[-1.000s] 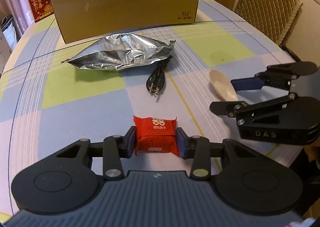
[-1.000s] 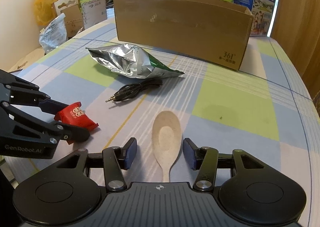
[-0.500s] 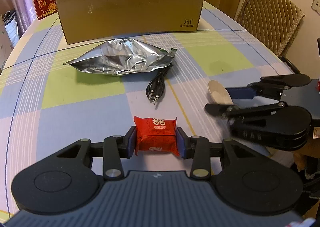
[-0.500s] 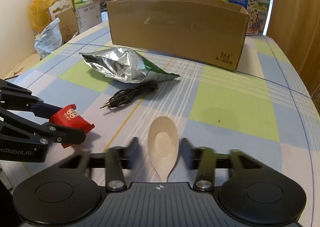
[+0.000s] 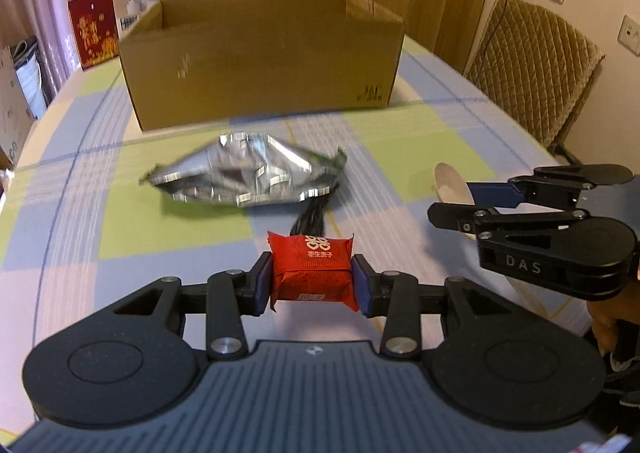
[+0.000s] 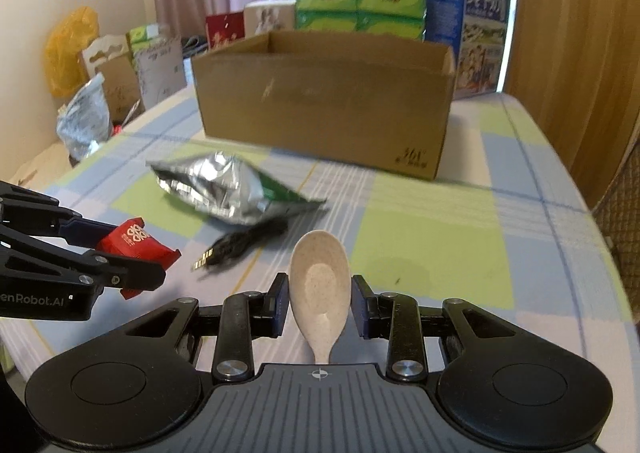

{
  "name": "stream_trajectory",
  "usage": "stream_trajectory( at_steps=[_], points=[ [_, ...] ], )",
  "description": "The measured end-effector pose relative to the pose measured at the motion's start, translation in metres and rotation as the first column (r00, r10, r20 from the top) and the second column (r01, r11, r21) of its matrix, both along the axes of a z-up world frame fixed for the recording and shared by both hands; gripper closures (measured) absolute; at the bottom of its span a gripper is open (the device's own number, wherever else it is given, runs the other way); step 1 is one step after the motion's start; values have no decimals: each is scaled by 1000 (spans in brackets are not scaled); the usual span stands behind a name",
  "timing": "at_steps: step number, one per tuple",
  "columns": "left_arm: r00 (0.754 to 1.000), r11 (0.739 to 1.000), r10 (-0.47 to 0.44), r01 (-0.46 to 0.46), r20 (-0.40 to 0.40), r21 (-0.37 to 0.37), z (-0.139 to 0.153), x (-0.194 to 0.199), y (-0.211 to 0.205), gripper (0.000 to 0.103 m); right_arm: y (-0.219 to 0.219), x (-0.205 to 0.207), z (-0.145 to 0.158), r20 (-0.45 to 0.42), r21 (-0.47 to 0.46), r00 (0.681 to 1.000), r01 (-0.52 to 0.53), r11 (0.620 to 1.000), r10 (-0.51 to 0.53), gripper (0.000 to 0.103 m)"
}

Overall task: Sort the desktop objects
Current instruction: 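Carry the spoon and candy packet over the cardboard box with both grippers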

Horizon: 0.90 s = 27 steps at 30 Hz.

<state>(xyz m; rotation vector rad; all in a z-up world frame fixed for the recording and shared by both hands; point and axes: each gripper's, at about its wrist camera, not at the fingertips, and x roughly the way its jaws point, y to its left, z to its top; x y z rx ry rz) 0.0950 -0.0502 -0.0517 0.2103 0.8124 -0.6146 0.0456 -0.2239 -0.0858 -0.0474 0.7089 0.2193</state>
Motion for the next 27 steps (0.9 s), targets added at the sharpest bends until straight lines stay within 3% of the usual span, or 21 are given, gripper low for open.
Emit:
stream_trajectory(
  at_steps=[13,20,27],
  points=[
    [995,997,20,-12,98,-80,61,27,-5,68,-17,33,78,116,62,992,36,997,-43,73],
    [994,988,46,-30,104,-151,98,73,-4,68,-23,82,125,162,87,986,14,996,-28,73],
    [990,985,48,-25,130,-168,128,139,-18,68,-27,151,161,176,123,984,-2,992,-19,73]
  ],
)
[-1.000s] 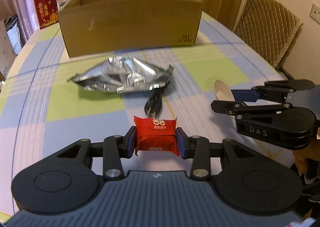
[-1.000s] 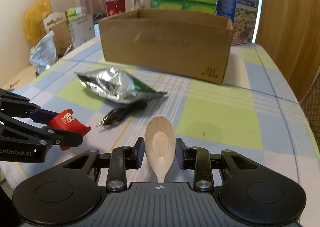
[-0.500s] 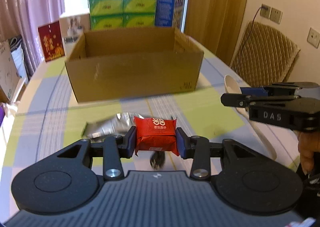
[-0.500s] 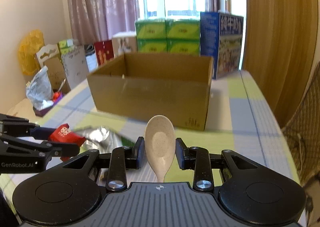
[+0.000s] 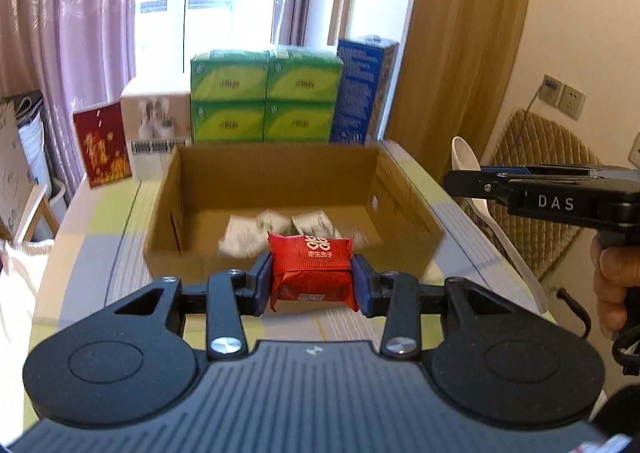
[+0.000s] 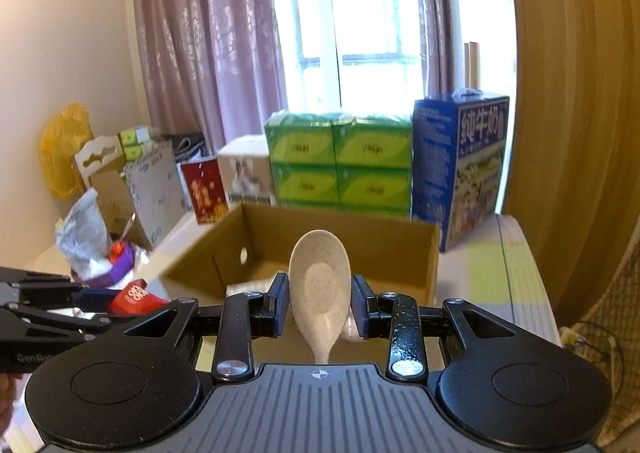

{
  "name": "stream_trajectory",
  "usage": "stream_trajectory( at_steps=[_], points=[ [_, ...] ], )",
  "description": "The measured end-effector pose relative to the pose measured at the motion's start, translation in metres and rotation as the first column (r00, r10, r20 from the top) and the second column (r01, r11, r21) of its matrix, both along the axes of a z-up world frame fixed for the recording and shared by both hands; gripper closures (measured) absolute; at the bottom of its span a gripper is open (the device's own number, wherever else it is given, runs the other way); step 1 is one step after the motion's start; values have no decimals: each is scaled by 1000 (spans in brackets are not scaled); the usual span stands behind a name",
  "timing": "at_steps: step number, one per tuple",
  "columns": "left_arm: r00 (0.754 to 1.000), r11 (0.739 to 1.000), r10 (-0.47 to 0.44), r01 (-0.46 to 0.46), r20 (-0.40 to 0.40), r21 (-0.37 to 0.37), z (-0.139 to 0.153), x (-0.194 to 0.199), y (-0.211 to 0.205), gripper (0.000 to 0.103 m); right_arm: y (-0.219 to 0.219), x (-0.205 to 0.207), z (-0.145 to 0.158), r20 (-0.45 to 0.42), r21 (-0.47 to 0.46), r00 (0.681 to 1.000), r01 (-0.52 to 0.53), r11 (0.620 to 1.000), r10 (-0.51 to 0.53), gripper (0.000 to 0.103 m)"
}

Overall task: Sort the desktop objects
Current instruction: 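Carry the spoon and candy packet over the cardboard box with both grippers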

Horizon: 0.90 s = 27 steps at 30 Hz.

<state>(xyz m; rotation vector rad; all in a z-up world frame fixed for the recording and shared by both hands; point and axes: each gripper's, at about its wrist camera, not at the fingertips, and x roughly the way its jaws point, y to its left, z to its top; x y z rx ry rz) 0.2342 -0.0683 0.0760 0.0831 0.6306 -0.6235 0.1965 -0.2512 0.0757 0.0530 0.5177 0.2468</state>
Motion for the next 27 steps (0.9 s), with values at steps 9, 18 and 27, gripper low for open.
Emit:
stream_trajectory(
  at_steps=[9,18,27],
  points=[
    [1000,1000,-4,4,6,-2,12,82,-30,68,-6,85,23,10,31,1000,8,999,-8,73],
    [998,1000,11,-12,-58,-6,-21,129,-45,68,-19,140,2,-7,76,999,46,996,-45,73],
    [996,1000,-20,20,-89,2,-58,143,-68,55,-28,161,-35,-48,86,997,66,994,-62,73]
  ],
)
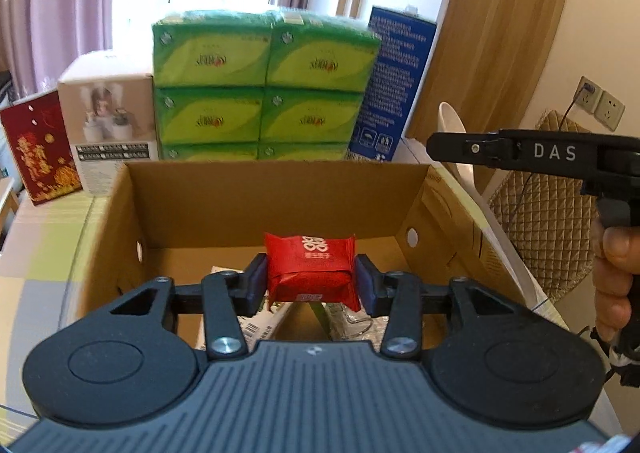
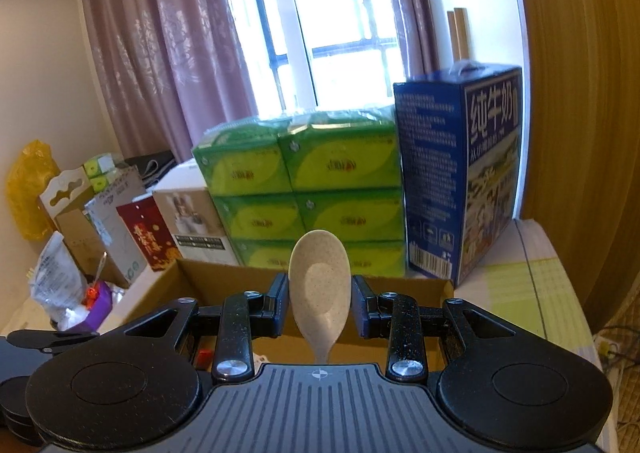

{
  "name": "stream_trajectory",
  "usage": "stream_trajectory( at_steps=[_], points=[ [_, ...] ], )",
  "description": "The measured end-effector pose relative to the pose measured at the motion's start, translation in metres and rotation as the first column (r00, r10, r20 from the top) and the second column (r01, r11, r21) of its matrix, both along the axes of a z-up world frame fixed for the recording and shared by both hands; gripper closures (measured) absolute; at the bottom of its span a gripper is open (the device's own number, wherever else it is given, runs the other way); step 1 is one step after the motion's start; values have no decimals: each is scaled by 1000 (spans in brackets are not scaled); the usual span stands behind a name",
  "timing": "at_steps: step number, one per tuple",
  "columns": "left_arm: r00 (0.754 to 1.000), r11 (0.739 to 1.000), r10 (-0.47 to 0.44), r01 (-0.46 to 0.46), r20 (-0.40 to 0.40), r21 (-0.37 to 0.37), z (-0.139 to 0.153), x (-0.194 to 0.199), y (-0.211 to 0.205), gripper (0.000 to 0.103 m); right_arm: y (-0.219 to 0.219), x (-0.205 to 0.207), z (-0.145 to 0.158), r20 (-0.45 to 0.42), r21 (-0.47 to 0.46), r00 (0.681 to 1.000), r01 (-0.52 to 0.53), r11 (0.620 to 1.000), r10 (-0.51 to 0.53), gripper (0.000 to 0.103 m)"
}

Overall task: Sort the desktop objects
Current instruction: 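Carry the spoon and candy packet over the cardboard box with both grippers, then lower both items into the cardboard box and open both grippers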

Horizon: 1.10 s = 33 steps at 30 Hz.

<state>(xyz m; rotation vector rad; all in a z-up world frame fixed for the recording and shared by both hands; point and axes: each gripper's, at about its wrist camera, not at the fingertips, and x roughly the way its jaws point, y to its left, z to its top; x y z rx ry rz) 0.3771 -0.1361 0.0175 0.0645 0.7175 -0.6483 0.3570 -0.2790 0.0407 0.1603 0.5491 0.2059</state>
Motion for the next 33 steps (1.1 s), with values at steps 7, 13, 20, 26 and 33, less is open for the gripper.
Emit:
stream_trajectory(
  at_steps=[7,13,20,26,33],
  points=[
    [1000,1000,7,-7,-4,-6,-6,3,3,52,-5,4,-13,-13,9,1000,7,1000,-7,73],
    [1000,1000,21,-21,-3,-3,-5,5,13,50,-5,7,-13,-15,-1,1000,11,1000,-11,73],
    [1000,1000,17,-17,5,-10,1,0,16,45,-6,8,-18,-45,-45,999,22,999,-24,51],
    [1000,1000,17,-17,6,-13,7,-12,22,43,-12,-8,-12,-33,-53,999,19,998,-21,48],
    [1000,999,30,-30,5,-15,18,-40,34,40,-16,-49,-1,-43,-43,999,23,999,-25,46]
  ],
)
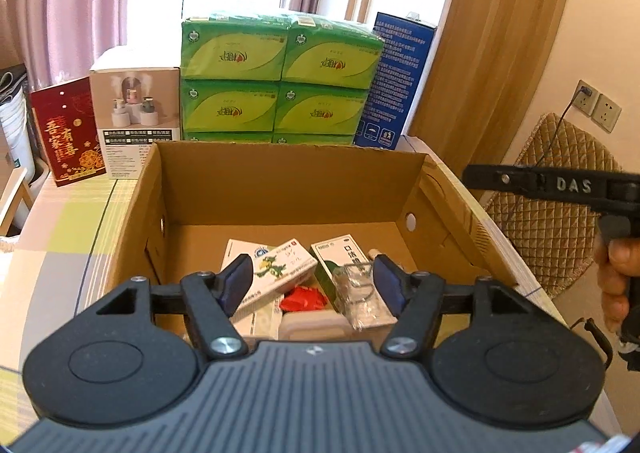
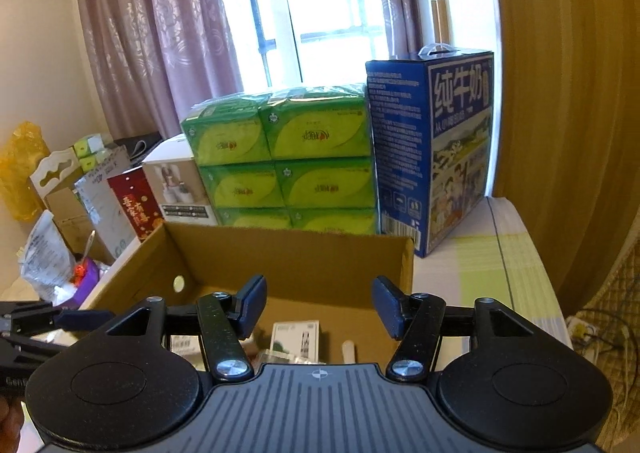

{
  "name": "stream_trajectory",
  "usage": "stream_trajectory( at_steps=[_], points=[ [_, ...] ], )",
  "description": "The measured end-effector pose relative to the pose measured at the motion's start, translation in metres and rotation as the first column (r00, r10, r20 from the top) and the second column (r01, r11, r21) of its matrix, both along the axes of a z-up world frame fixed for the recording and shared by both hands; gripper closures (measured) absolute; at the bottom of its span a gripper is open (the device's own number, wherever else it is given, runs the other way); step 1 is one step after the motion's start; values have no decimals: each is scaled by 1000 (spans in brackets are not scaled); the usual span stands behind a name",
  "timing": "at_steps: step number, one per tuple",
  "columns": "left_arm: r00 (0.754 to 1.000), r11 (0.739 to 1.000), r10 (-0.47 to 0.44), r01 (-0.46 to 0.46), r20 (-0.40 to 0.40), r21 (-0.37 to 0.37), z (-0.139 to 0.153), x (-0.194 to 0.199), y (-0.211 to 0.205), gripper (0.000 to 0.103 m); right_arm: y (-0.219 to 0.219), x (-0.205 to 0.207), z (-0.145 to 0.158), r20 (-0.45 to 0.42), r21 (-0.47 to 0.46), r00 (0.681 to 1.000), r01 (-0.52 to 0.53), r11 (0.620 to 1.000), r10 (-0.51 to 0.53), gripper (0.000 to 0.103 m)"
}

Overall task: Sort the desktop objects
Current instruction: 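Lower both items into the cardboard box and open both grippers, then withdraw both grippers from the box toward the silver foil bag and cable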

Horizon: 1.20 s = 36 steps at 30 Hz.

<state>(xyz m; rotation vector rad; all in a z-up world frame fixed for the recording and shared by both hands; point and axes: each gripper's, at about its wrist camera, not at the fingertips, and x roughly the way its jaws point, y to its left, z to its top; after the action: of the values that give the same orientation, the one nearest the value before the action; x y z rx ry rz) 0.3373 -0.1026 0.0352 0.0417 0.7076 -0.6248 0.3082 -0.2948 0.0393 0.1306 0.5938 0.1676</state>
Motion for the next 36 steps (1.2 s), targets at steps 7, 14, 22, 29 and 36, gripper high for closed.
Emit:
stream_trajectory(
  at_steps=[7,14,22,29,36],
  points=[
    [1000,1000,12,-12,4,3,16,-36,14,34,4,-51,12,-6,34,1000,2,999,-2,43],
    [999,999,45,-45,-4,6,25,-75,37,26,16,-104,17,-12,46,1000,-15,999,15,33],
    [996,996,87,-86,-28,15,21,-118,66,17,30,-162,7,-23,35,999,-42,998,43,25],
    [993,993,116,-116,-5,30,25,-149,92,5,36,-200,-5,-63,51,997,-33,998,36,18],
    [994,990,108,-109,14,89,19,-180,117,2,46,-235,-24,-100,52,994,-29,998,35,14]
  ],
)
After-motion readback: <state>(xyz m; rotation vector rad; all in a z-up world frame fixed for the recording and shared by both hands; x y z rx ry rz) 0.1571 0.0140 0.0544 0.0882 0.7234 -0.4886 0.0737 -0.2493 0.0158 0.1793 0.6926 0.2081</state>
